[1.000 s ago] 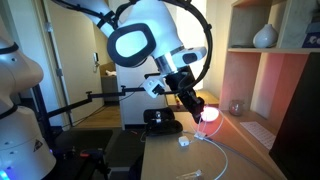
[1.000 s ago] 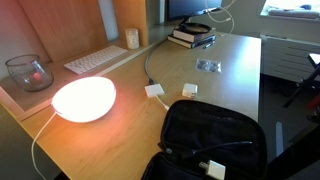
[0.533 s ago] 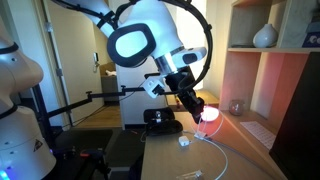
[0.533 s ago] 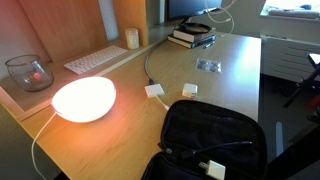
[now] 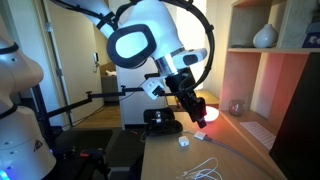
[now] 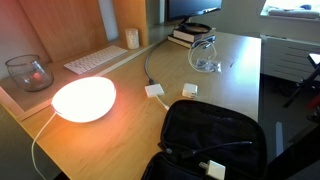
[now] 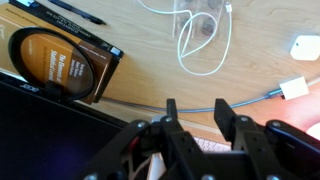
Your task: Put the cord on the right side of the desk
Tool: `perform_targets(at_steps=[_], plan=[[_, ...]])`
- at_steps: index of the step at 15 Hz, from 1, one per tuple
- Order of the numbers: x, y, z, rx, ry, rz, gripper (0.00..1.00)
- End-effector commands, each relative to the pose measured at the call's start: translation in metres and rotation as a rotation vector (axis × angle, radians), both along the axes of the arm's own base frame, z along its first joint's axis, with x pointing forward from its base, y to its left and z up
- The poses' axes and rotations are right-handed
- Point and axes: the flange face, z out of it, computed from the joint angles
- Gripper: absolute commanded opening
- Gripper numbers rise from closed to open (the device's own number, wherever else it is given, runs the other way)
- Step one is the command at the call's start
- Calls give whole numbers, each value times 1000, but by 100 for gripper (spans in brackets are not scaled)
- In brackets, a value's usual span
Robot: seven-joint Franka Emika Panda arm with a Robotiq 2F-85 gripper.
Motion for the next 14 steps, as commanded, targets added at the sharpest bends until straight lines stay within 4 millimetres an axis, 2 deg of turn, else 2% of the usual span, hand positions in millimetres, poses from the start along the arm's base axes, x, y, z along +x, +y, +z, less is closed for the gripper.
perform_targets(at_steps=[1,4,6,7,8,10,14], plan=[[0,-1,-4,-4,14,-3,77],[0,-2,-18,6,42,0,100],[-1,-2,-29,7,70,2,100],[0,-1,-22,6,47,-3,96],[0,-1,-27,7,58,-3,100],[0,-1,-32,7,68,-3,100],[0,-1,-33,7,69,-3,100]])
